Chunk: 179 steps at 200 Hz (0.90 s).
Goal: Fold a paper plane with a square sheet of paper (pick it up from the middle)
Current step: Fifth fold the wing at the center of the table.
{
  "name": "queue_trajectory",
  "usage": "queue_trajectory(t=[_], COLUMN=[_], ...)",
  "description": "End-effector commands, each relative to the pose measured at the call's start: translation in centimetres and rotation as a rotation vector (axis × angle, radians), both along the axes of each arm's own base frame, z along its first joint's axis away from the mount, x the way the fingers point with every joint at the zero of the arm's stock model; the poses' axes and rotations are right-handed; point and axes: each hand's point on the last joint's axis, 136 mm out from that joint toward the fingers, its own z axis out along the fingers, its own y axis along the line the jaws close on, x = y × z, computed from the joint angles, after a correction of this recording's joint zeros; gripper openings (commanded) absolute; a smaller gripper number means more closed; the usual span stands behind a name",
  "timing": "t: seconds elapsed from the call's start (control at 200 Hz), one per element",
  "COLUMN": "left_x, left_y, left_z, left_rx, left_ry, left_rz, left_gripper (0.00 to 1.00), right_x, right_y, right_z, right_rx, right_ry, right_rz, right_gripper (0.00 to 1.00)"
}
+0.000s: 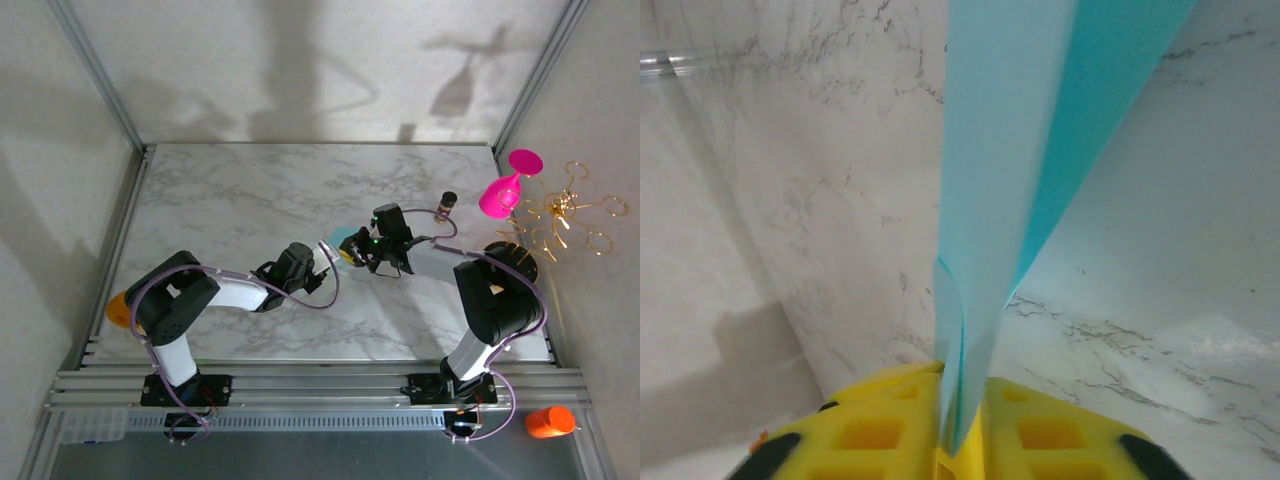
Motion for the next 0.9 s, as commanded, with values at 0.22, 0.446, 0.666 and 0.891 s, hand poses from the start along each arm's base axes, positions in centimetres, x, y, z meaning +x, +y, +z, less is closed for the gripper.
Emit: queue_trajectory(t=[0.22, 0.446, 0.666, 0.891], left_x=[-1.5, -2.2, -2.6, -2.5], left_y=[-1.0, -1.4, -1.7, -1.8], left_z=[-2.0, -2.8, -3.7, -3.8], left_rx=[-0.043, -0.064, -0.059, -0.103], left_ry=[0.105, 0.164, 0.222, 0.274], left_rz=[-0.033, -0.049, -0.06, -0.053], left_gripper=[0.08, 0.06, 0.04, 0.05], right_x=[0.7, 1.4, 1.5, 1.7], right_y=[-1.4, -3.0, -4.0, -4.5], right_z=[0.1, 1.1, 1.2, 1.5], right_rx=[-0.064, -0.119, -0.14, -0.154], right_ry=[-0.009, -0.057, -0.066, -0.08], right_rz=[-0.033, -0.075, -0.098, -0.114], right_gripper=[0.55, 0.67, 0.67, 0.68])
